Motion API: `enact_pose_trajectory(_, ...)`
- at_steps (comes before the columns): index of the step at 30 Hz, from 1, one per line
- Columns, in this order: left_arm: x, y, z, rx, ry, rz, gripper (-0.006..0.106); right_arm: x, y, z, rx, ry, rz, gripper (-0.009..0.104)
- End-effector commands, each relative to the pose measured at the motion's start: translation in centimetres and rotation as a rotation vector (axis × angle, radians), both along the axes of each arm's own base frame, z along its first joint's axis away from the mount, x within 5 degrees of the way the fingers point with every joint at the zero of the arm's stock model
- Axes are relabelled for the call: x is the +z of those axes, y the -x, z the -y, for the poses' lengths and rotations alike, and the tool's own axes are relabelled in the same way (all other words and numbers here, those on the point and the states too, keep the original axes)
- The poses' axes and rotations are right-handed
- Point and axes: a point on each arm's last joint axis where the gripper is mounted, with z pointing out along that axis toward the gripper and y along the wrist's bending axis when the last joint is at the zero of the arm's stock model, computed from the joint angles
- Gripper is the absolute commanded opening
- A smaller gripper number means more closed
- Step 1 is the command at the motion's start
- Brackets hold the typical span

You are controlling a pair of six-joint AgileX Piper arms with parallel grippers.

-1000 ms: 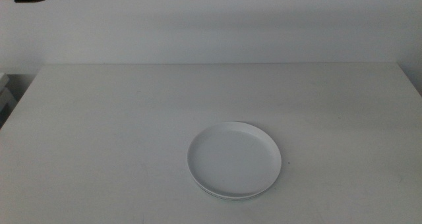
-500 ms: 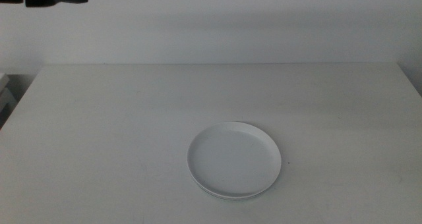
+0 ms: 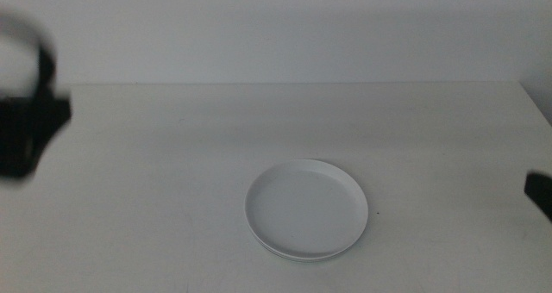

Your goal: Stack the three bowls on top of each other.

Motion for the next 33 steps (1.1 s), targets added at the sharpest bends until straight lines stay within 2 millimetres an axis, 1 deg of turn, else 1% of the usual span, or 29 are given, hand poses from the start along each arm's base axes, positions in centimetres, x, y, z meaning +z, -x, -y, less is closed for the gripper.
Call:
enact_pose_trajectory(1, -1.5, 1.3, -0.8, 0.032, 0.031, 0.078, 0.089, -0.4, 0.4, 0.8, -0.058, -0.023, 0.11, 0.055)
enact_pose_trajectory(4, -4.9, 3.0, -1.9, 0.098, 0.037, 0.097, 0.089, -3.2, 1.5, 1.7, -0.12, -0.019, 0.104, 0.055)
enact_pose_trajectory(5, -5.9, 3.7, -2.3, 0.123, 0.04, 0.117, 0.089, -3.8, 2.0, 2.0, -0.143, -0.021, 0.115, 0.055)
enact_pose_trajectory(8, -8.1, 5.6, -3.0, 0.178, 0.07, 0.205, 0.089, -5.6, 3.0, 2.7, -0.203, -0.024, 0.138, 0.055)
enact_pose_trajectory(11, -10.1, 6.9, -3.2, 0.217, 0.143, 0.275, 0.089, -7.0, 3.6, 3.1, -0.251, -0.025, 0.154, 0.055)
enact_pose_trajectory(16, -14.4, 7.9, -3.2, 0.26, 0.278, 0.28, 0.089, -8.7, 4.2, 3.4, -0.286, -0.03, 0.17, 0.055)
enact_pose_trajectory(19, -16.7, 7.6, -3.2, 0.283, 0.316, 0.231, 0.089, -9.6, 4.4, 3.4, -0.286, -0.032, 0.183, 0.055)
enact_pose_trajectory(22, -17.9, 7.4, -3.2, 0.287, 0.308, 0.203, 0.089, -11.0, 4.5, 3.4, -0.286, -0.029, 0.171, 0.055)
enact_pose_trajectory(26, -18.6, 7.3, -3.3, 0.292, 0.294, 0.191, 0.089, -12.4, 4.3, 3.4, -0.286, -0.019, 0.131, 0.055)
enact_pose_trajectory(29, -19.5, 7.2, -3.3, 0.294, 0.287, 0.162, 0.089, -12.6, 4.3, 3.4, -0.285, -0.015, 0.115, 0.055)
enact_pose_trajectory(33, -19.4, 7.2, -3.3, 0.293, 0.264, 0.17, 0.089, -12.5, 4.3, 3.4, -0.286, -0.012, 0.127, 0.055)
